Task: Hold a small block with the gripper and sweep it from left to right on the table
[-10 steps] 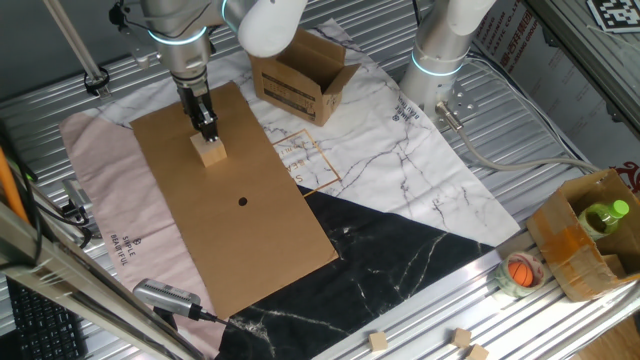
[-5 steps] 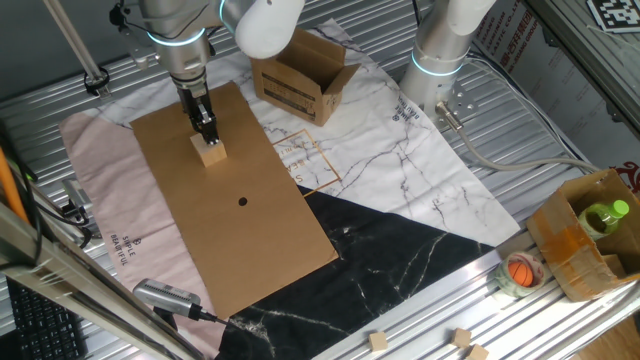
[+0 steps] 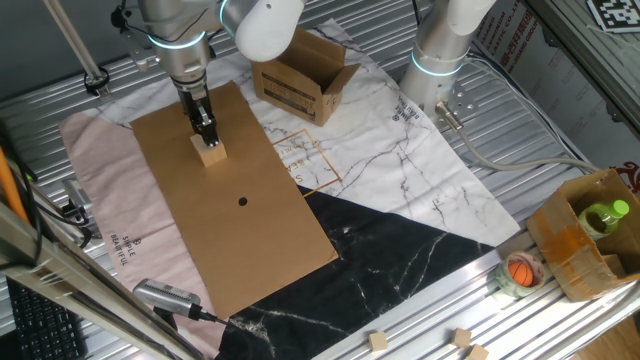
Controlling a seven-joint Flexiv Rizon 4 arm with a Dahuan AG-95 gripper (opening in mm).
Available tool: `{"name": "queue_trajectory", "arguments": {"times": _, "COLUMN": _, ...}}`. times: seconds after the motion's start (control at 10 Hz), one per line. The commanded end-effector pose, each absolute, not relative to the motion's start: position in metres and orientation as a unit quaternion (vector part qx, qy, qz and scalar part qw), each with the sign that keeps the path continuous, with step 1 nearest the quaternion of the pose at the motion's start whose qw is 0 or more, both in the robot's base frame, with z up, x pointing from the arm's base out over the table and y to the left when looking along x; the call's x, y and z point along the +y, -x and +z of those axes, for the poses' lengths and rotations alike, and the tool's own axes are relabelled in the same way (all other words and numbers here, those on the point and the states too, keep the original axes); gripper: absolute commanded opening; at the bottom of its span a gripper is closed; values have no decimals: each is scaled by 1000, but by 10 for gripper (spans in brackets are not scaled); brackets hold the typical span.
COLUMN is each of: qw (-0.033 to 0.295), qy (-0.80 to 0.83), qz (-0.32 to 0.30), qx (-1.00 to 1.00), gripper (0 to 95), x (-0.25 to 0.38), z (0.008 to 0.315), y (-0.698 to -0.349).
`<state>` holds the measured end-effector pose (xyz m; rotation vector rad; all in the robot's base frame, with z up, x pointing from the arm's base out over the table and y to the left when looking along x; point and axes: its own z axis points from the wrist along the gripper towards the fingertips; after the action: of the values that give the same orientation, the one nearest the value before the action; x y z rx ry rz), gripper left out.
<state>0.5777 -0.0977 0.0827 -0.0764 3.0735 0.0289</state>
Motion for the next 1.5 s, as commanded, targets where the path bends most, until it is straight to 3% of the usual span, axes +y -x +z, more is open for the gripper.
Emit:
{"name": "queue_trajectory", "arguments": {"times": 0.1, "qw": 34, "qy": 24, "qz": 9, "qx": 999, "gripper": 760, "x": -97, "z": 82, "y": -578}}
{"name": "queue_trajectory", "arguments": {"times": 1.5, "qw": 34, "qy": 21, "qz": 9, "qx": 999, "gripper": 760, "x": -93, "z": 66, "y": -581}}
